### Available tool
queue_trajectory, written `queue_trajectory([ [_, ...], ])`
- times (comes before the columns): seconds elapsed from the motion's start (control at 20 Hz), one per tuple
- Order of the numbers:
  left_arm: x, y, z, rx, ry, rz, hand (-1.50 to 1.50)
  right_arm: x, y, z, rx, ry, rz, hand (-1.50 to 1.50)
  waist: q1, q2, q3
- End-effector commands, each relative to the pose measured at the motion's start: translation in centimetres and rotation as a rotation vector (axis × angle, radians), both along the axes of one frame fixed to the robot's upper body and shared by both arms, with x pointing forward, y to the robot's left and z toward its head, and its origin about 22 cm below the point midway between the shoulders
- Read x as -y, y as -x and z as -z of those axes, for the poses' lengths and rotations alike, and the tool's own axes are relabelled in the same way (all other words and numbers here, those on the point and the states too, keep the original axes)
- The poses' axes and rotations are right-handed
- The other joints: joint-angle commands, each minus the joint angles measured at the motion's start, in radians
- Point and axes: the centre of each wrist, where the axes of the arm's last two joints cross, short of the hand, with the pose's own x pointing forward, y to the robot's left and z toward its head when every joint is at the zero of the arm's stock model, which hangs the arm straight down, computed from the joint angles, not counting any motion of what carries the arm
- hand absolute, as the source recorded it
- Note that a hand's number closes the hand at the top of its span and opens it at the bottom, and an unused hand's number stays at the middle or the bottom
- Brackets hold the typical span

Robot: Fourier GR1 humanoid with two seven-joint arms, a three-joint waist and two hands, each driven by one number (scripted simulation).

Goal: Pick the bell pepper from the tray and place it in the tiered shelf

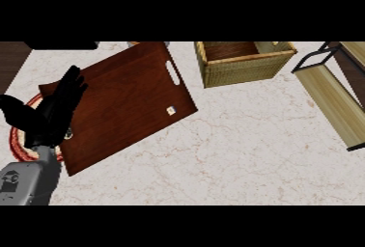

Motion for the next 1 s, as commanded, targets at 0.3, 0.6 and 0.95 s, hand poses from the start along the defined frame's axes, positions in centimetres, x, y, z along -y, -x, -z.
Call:
queue_trajectory([
  [0.3, -0.3, 0.3, 0.3, -0.008, 0.013, -0.002, 0.00, 8.3, 0.0, 2.4, 0.012, -0.022, 0.028, 1.50, 0.002, 0.000, 0.000],
  [0.6, 2.4, 0.3, 1.4, -0.019, 0.000, 0.012, 0.00, 12.0, -0.3, 4.5, -0.008, -0.021, 0.032, 1.50, 0.001, 0.001, 0.000],
  [0.95, -0.2, 0.7, 0.1, 0.006, -0.025, 0.008, 0.00, 13.2, -1.9, 4.5, 0.014, -0.029, 0.045, 1.50, 0.006, 0.000, 0.000],
])
